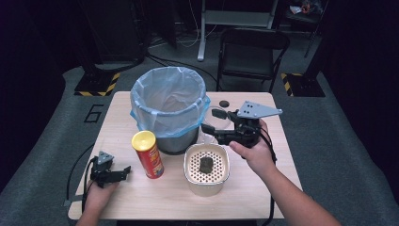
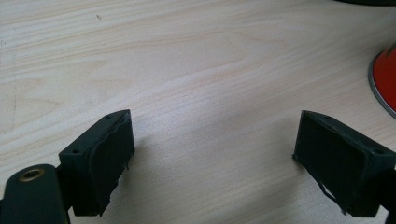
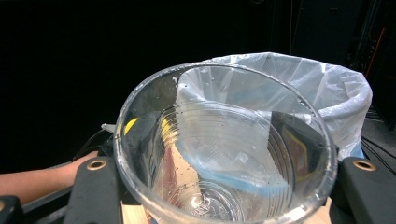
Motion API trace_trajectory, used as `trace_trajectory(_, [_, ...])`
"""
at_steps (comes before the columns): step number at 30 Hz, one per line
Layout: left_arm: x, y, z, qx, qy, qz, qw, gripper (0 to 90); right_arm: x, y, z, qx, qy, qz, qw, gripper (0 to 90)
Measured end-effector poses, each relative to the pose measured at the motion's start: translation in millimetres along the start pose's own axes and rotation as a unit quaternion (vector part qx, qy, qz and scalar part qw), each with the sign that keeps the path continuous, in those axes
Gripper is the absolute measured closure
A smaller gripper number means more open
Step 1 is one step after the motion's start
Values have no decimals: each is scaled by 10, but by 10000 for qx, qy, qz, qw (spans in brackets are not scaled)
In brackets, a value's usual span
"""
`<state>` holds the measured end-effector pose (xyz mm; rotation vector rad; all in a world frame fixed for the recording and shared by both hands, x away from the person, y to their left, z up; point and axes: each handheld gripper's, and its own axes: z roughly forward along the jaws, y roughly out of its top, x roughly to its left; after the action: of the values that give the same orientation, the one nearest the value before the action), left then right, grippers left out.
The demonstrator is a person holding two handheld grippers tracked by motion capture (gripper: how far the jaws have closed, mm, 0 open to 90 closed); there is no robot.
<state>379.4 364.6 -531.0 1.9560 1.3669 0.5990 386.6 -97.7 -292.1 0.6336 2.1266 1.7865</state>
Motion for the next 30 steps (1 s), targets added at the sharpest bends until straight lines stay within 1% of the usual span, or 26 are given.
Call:
trace_trajectory(2, [4, 4, -8, 54, -31, 9, 10000, 116, 4, 17, 5, 6, 15, 2, 10000, 351])
trace_trajectory(3, [-1, -1, 3, -17, 3, -4, 10000, 116, 9, 23, 6, 6, 4, 13, 10000, 351])
trace_trajectory(4, [3, 3, -8, 49, -24, 10, 10000, 116, 15, 33, 8, 21, 18, 17, 10000, 351])
trace_trajectory(5, [-1, -1, 2, -15, 2, -4, 10000, 116, 14, 46, 11, 15, 9, -16, 10000, 351])
trace_trajectory(6, [1, 1, -2, 13, -7, 6, 10000, 116, 20, 58, 11, 22, 16, -1, 10000, 351])
trace_trajectory(7, [4, 4, -8, 54, -27, 13, 10000, 116, 24, 79, 12, 23, 28, 9, 10000, 351])
trace_trajectory(8, [0, -1, 2, -12, 0, -3, 10000, 116, 27, 99, 15, 12, 32, 25, 10000, 351])
trace_trajectory(10, [4, 4, -8, 50, -26, 11, 10000, 116, 30, 155, 22, 12, 25, 41, 10000, 352])
trace_trajectory(12, [-1, -1, 2, -15, 0, -6, 10000, 116, 28, 220, 34, -7, 31, 37, 10000, 352])
trace_trajectory(13, [4, 5, -9, 58, -30, 14, 10000, 116, 29, 271, 45, -8, 47, 68, 10000, 352])
trace_trajectory(15, [1, 0, -1, 7, -8, 2, 10000, 116, 27, 349, 67, -8, 44, 26, 10000, 352])
trace_trajectory(16, [1, 1, -3, 19, -10, 2, 10000, 116, 21, 406, 88, -6, 57, 17, 10000, 352])
trace_trajectory(18, [3, 4, -7, 46, -23, 10, 10000, 116, 4, 484, 127, 17, 62, 19, 10000, 352])
trace_trajectory(21, [0, 0, 1, -6, 3, -2, 10000, 116, -27, 626, 198, 59, 132, 39, 9999, 352])
trace_trajectory(22, [3, 3, -6, 40, -22, 8, 10000, 116, -37, 691, 228, 58, 141, 27, 9999, 352])
trace_trajectory(24, [4, 4, -6, 47, -28, 8, 10000, 116, -58, 803, 281, 70, 181, 45, 9998, 351])
trace_trajectory(27, [1, 5, -1, 24, -27, -22, 10000, 116, -93, 946, 366, 49, 175, 73, 9998, 352])
trace_trajectory(30, [-3, 4, 1, 17, -42, -52, 10000, 115, -140, 1072, 494, 45, 103, 77, 9999, 352])
